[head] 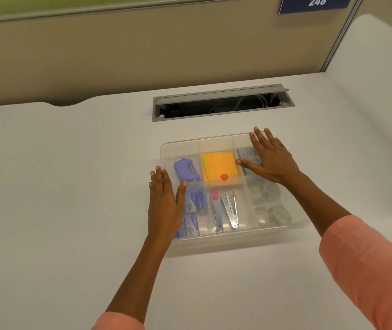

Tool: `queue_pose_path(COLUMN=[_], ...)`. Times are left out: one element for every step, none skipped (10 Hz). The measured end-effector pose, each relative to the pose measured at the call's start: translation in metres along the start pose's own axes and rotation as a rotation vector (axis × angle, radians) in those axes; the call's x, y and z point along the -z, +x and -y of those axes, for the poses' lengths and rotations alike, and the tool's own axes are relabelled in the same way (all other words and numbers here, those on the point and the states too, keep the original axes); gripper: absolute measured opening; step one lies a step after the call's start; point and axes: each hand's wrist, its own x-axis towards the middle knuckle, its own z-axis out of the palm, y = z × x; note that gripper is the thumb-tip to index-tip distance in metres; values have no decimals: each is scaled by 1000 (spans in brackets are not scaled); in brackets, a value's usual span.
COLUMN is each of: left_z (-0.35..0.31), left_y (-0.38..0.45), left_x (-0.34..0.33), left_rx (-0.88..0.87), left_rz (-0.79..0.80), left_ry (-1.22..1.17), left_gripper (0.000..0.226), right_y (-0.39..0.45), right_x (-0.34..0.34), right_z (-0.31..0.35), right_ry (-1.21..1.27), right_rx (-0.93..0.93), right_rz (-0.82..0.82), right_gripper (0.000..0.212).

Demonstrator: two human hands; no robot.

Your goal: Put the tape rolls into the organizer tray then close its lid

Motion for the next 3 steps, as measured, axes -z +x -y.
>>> queue_pose_path(left_z=[-2,-4,-3], left_y=[1,-1,-2], left_x=[1,1,2], left_rx=[26,20,-7], left_rz=[-9,-23,-17], left_ry=[-17,2,-5], left_gripper=[80,81,79], right_y=[-2,-5,-8], right_x=[0,8,14], right_z=[3,7,8], right_ry=[-5,9,143], right_rx=[-1,12,10], right_rz=[-3,14,-17], right_gripper=[121,124,113])
